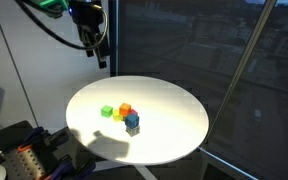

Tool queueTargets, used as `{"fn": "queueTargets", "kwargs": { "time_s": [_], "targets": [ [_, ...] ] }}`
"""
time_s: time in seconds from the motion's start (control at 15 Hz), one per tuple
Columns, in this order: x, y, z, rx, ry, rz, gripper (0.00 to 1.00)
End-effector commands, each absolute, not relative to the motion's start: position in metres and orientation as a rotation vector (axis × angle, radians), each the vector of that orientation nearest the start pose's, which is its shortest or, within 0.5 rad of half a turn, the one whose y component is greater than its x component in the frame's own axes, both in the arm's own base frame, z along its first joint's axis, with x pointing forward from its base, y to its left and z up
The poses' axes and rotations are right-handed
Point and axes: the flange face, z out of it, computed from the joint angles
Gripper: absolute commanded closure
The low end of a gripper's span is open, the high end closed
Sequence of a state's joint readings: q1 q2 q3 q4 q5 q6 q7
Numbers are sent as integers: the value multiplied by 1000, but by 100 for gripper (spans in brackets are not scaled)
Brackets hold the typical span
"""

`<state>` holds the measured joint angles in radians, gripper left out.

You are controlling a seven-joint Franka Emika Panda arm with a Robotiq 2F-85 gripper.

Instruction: Put the blue block on the orange block

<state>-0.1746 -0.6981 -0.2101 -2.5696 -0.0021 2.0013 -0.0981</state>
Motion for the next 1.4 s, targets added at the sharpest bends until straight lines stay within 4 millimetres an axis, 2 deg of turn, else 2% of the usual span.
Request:
{"fn": "queueTargets", "kwargs": {
  "time_s": [0.0,0.27,0.53,0.87,1.33],
  "targets": [
    [359,-151,505,-3033,440,-246,0],
    [388,-158,496,-3050,467,-269,0],
    [412,-164,468,-3067,481,-265,0],
    [430,-177,430,-3075,468,-200,0],
    [456,-193,394,-3073,466,-52,0]
  ]
}}
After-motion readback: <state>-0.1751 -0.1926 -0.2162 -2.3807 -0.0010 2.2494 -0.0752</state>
